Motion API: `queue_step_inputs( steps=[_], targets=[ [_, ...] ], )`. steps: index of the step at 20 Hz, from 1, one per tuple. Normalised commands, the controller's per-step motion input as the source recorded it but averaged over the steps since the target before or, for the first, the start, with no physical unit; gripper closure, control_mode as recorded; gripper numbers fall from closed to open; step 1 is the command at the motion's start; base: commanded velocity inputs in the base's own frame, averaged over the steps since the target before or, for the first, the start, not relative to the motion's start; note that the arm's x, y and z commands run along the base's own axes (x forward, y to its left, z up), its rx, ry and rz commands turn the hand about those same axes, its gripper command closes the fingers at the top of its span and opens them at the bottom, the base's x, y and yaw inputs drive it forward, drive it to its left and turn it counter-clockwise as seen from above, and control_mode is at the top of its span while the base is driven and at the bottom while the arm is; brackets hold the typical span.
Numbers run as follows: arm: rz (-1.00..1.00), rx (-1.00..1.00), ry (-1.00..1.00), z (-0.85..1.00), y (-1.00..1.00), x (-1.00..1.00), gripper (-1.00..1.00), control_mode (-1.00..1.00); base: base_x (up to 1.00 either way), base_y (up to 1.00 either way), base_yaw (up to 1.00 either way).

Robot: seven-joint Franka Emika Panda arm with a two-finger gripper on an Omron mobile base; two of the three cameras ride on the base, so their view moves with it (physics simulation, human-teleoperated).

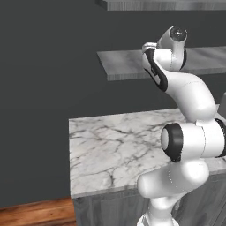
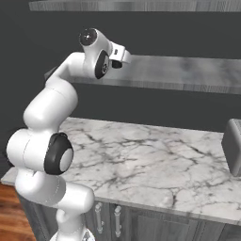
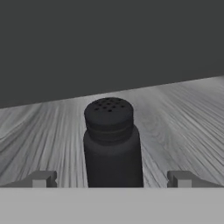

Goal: Move the shaker and mustard from the cabinet to the dining counter.

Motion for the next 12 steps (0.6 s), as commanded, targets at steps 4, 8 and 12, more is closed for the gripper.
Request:
queue_step_inputs(
  steps=[4, 8, 12],
  targets=[
    [0.00, 0.00, 0.00, -0.02, -0.01, 0.13, -1.00, -1.00, 0.00, 0.00, 0.00],
    [0.00, 0.00, 0.00, -0.03, 0.00, 0.11, -1.00, -1.00, 0.00, 0.00, 0.00],
    [0.00, 0.00, 0.00, -0.02, 0.00, 0.10, -1.00, -1.00, 0.00, 0.00, 0.00]
  ],
)
